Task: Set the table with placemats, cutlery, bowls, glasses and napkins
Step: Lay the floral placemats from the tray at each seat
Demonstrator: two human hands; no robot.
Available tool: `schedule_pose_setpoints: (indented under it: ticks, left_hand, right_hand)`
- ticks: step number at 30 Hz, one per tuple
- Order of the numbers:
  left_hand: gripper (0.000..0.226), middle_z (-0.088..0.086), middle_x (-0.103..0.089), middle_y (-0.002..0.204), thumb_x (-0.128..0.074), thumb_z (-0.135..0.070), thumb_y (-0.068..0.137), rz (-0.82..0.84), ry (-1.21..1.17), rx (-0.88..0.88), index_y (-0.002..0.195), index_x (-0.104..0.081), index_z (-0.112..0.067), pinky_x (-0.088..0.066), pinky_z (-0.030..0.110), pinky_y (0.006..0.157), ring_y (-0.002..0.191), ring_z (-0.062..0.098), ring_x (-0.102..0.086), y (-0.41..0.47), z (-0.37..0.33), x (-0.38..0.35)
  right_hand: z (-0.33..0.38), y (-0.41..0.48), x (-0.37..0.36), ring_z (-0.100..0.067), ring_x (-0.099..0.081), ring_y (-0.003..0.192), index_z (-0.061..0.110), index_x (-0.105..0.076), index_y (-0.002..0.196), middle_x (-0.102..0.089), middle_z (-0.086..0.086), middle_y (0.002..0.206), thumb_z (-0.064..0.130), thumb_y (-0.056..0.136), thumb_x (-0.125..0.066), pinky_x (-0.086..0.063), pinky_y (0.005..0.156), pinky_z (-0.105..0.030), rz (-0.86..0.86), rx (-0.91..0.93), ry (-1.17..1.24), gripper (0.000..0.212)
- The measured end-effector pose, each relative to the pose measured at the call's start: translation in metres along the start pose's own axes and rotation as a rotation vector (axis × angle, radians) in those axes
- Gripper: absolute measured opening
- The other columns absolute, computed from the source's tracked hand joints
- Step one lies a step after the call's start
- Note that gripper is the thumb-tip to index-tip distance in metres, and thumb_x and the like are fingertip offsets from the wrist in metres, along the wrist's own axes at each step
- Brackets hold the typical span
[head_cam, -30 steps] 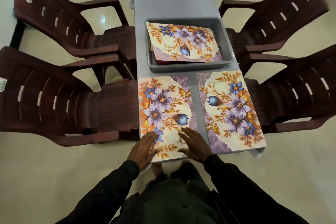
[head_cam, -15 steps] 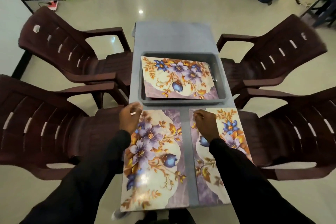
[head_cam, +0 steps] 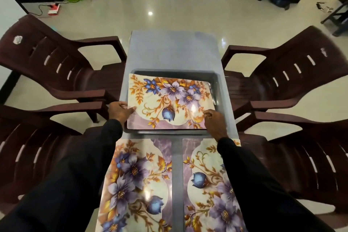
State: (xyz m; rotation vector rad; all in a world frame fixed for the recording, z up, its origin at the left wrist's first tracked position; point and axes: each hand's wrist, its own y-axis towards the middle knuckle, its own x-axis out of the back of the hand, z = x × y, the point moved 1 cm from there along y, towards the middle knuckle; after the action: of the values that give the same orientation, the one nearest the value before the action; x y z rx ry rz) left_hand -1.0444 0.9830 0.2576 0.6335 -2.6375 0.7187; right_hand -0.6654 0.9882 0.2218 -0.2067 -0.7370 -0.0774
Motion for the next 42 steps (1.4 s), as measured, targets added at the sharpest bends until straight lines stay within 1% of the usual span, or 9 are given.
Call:
schedule_pose_setpoints:
  ticks: [6,13,19,23,28,32,34,38,42]
  left_hand:
    - [0.02,0.009,-0.076,0.103,-0.086,-0.005,0.079,-0.052,0.065,0.03,0.095,-0.074,-0.003,-0.062,0.049,0.084,0.094,0.028,-0.072,0.013,0.022,0.02]
    - [0.023,0.016,-0.074,0.106,-0.081,0.003,0.082,-0.103,-0.032,0.104,0.101,-0.07,0.004,-0.059,0.04,0.082,0.095,0.03,-0.071,0.005,0.037,0.066]
    - [0.013,0.016,-0.07,0.105,-0.074,0.008,0.085,-0.081,-0.108,0.168,0.092,-0.066,0.0,-0.053,0.021,0.049,0.08,0.021,-0.064,-0.016,0.065,0.11]
    - [0.036,0.018,-0.069,0.11,-0.074,0.009,0.084,-0.054,-0.134,0.227,0.118,-0.064,0.007,-0.051,0.029,0.057,0.081,0.02,-0.065,-0.033,0.097,0.14]
    - [0.034,0.018,-0.07,0.108,-0.072,0.012,0.085,-0.06,-0.188,0.263,0.117,-0.063,0.004,-0.052,0.02,0.046,0.078,0.019,-0.065,-0.069,0.132,0.176]
    - [0.037,0.021,-0.072,0.116,-0.074,0.009,0.084,-0.054,-0.27,0.315,0.119,-0.064,0.0,-0.058,0.042,0.08,0.097,0.031,-0.069,-0.095,0.17,0.22]
    - [0.039,0.019,-0.072,0.115,-0.074,0.008,0.086,-0.034,-0.31,0.338,0.122,-0.063,-0.001,-0.058,0.042,0.075,0.097,0.03,-0.069,-0.112,0.187,0.246]
    - [0.042,0.016,-0.072,0.111,-0.073,0.009,0.086,-0.048,-0.376,0.337,0.124,-0.06,-0.004,-0.057,0.035,0.061,0.09,0.028,-0.069,-0.154,0.22,0.311]
    - [0.037,0.013,-0.074,0.112,-0.075,0.003,0.087,-0.06,-0.433,0.319,0.12,-0.066,-0.01,-0.059,0.034,0.063,0.091,0.028,-0.07,-0.195,0.266,0.379]
  right_hand:
    - [-0.002,0.03,0.0,-0.029,-0.067,0.105,0.002,-0.071,0.11,-0.071,-0.014,0.111,0.005,0.094,-0.053,-0.05,0.083,-0.027,0.01,-0.064,-0.004,0.024]
    - [0.017,0.05,-0.02,-0.031,-0.062,0.116,-0.004,-0.061,0.123,-0.066,-0.017,0.126,0.015,0.096,-0.065,-0.041,0.088,-0.024,0.067,-0.123,0.063,0.033]
    - [0.035,0.06,-0.046,-0.032,-0.069,0.1,0.003,-0.066,0.118,-0.071,-0.014,0.113,0.032,0.087,-0.073,-0.057,0.085,-0.041,0.09,-0.203,0.17,0.043]
    - [0.068,0.052,-0.059,-0.028,-0.067,0.102,0.001,-0.069,0.116,-0.071,-0.013,0.112,0.023,0.089,-0.076,-0.052,0.082,-0.033,0.146,-0.174,0.168,0.036]
    - [0.103,0.022,-0.079,-0.031,-0.067,0.106,-0.002,-0.071,0.108,-0.072,-0.016,0.111,0.023,0.083,-0.082,-0.056,0.093,-0.043,0.172,-0.149,0.119,0.038]
    - [0.138,-0.019,-0.09,-0.025,-0.069,0.093,0.003,-0.074,0.094,-0.073,-0.008,0.095,0.016,0.083,-0.083,-0.057,0.09,-0.044,0.233,-0.076,0.191,0.019]
    - [0.156,-0.043,-0.098,-0.019,-0.071,0.089,0.017,-0.075,0.083,-0.074,0.001,0.089,0.015,0.084,-0.082,-0.061,0.083,-0.04,0.275,-0.027,0.235,0.007]
    - [0.197,-0.108,-0.124,-0.012,-0.07,0.088,0.015,-0.073,0.09,-0.075,-0.002,0.099,0.016,0.088,-0.079,-0.057,0.072,-0.028,0.353,0.023,0.323,0.006]
    - [0.233,-0.167,-0.161,-0.02,-0.074,0.09,0.009,-0.076,0.095,-0.078,-0.004,0.095,0.018,0.084,-0.083,-0.062,0.08,-0.039,0.414,0.076,0.291,0.015]
